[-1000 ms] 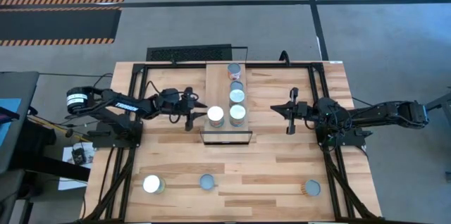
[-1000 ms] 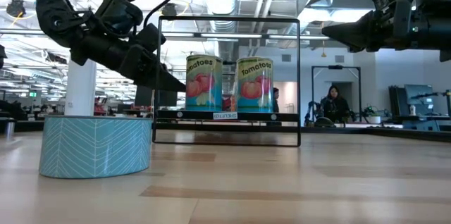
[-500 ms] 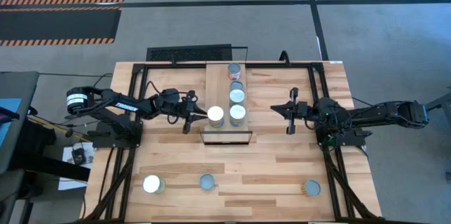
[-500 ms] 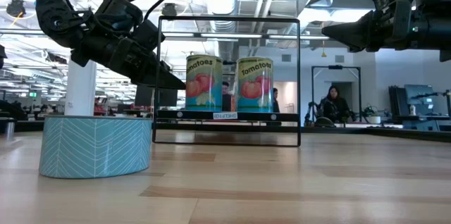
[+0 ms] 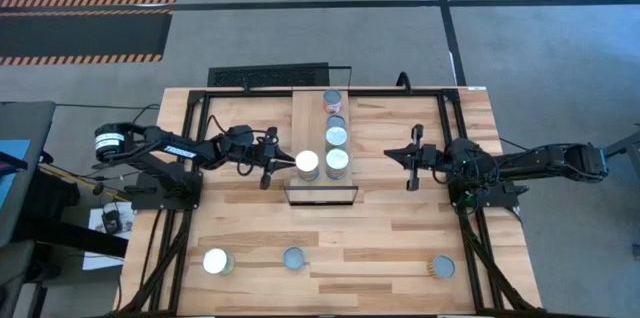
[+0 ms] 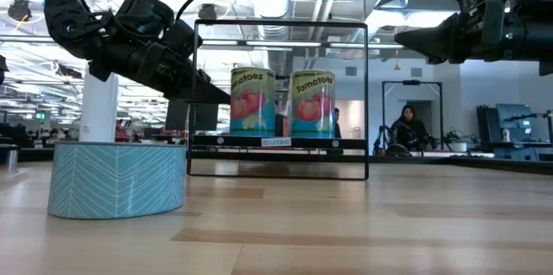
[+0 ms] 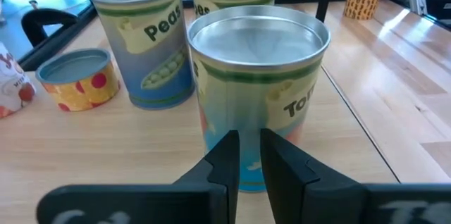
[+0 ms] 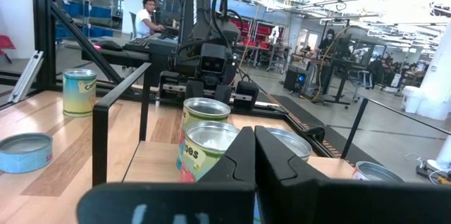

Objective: Pick and place cans onto a shelf
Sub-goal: Put the canned tomatoes on the shelf and align them with the other tomato cans, then put the cans of beans and peppers on the shelf and align them with the other cans

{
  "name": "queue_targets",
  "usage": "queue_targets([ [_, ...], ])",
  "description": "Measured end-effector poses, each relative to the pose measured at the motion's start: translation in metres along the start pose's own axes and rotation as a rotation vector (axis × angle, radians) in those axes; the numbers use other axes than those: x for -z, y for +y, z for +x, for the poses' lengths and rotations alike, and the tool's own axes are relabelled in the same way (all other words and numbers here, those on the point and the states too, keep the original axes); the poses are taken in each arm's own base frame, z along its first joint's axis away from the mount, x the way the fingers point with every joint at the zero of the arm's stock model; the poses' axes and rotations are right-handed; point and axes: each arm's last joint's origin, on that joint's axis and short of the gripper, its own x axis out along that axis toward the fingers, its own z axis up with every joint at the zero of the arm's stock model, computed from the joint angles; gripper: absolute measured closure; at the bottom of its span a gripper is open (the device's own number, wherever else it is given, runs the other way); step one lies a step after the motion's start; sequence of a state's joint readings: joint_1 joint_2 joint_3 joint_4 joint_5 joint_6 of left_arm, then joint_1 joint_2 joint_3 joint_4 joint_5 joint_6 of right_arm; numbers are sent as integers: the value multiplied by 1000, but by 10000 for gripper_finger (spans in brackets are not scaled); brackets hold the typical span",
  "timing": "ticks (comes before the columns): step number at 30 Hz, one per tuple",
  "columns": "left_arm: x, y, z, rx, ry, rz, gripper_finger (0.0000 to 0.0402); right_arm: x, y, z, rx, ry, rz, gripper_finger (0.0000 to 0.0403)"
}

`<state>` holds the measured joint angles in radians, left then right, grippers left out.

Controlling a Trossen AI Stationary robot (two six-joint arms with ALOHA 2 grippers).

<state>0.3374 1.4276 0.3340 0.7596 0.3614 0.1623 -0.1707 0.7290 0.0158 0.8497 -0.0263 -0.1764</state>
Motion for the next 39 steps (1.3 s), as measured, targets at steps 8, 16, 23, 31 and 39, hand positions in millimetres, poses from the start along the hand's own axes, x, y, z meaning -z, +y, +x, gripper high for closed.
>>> queue_targets([
  [8, -1, 0, 0, -2, -11, -5, 356, 0, 0, 0, 0, 0, 0, 392],
  [16, -6, 2, 2, -5, -30, -4, 356, 0, 0, 0, 0, 0, 1, 392],
  [23, -5, 8, 0, -33, -12, -16, 356, 0, 0, 0, 0, 1, 4, 392],
  [31, -8, 4, -19, -50, -57, -6, 356, -9, 4, 8, -41, 47, 51, 398],
  [39, -7, -10, -50, -58, -169, -39, 356, -43, 34, 23, -127, 413, 89, 399],
])
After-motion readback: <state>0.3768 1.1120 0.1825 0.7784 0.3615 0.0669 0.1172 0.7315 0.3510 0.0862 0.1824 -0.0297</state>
